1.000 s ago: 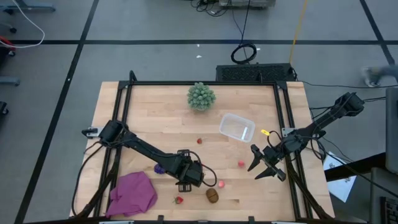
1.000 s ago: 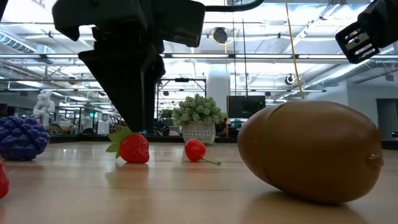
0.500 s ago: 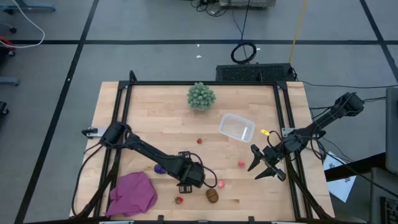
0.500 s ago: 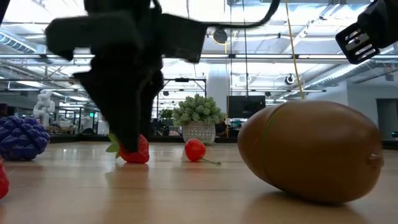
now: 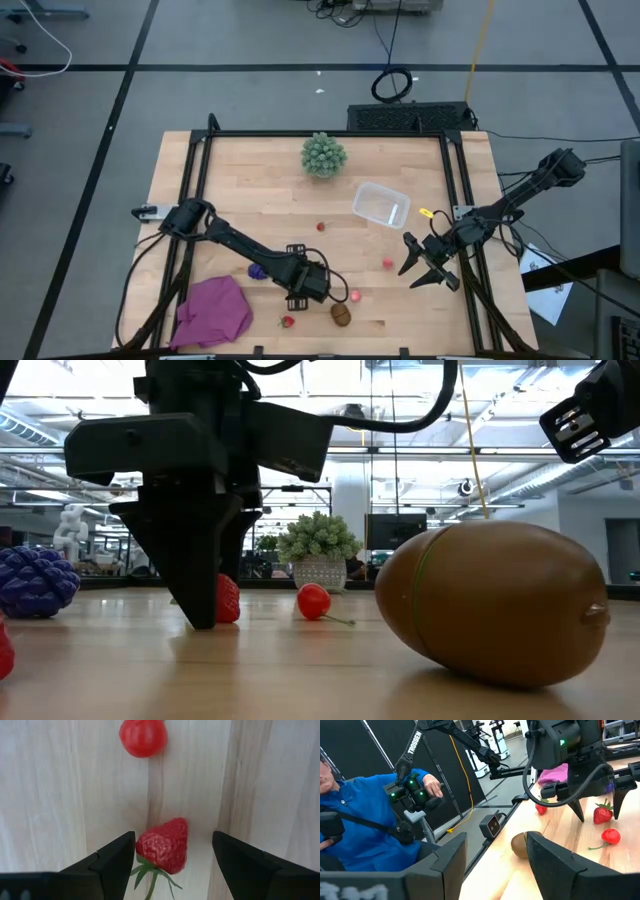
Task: Pick and placing Produce into tupperware
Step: Put the red strawberry into the transparent bin
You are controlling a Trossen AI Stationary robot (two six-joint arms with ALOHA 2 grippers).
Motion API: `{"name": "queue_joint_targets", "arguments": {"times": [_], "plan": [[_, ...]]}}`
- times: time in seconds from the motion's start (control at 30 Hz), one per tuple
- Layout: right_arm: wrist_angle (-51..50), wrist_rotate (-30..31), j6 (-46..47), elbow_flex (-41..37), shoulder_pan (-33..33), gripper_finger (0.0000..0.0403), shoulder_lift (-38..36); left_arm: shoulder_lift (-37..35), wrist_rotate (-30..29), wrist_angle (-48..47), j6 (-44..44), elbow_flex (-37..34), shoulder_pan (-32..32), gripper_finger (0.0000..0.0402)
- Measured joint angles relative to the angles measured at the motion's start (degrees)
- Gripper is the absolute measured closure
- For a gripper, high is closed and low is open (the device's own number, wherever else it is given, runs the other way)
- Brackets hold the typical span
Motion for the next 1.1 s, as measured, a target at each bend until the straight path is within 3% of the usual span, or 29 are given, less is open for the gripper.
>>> {"name": "queue_joint_targets", "arguments": {"times": [0.3, 0.77, 1.1], "plan": [[0.0, 0.0, -0.1, 0.0, 0.0, 0.0211, 0.0, 0.0, 0.2, 0.0, 0.0, 0.0, 0.2, 0.0136], [0.0, 0.0, 0.0, 0.0, 0.0, 0.0211, 0.0, 0.0, 0.6, 0.3, -0.4, -0.1, 0.2, 0.0246], [1.0, 1.4, -1.7, 0.0, 0.0, 0.0211, 0.0, 0.3, -2.4, -2.9, -0.2, 3.6, 1.2, 0.0246]]}}
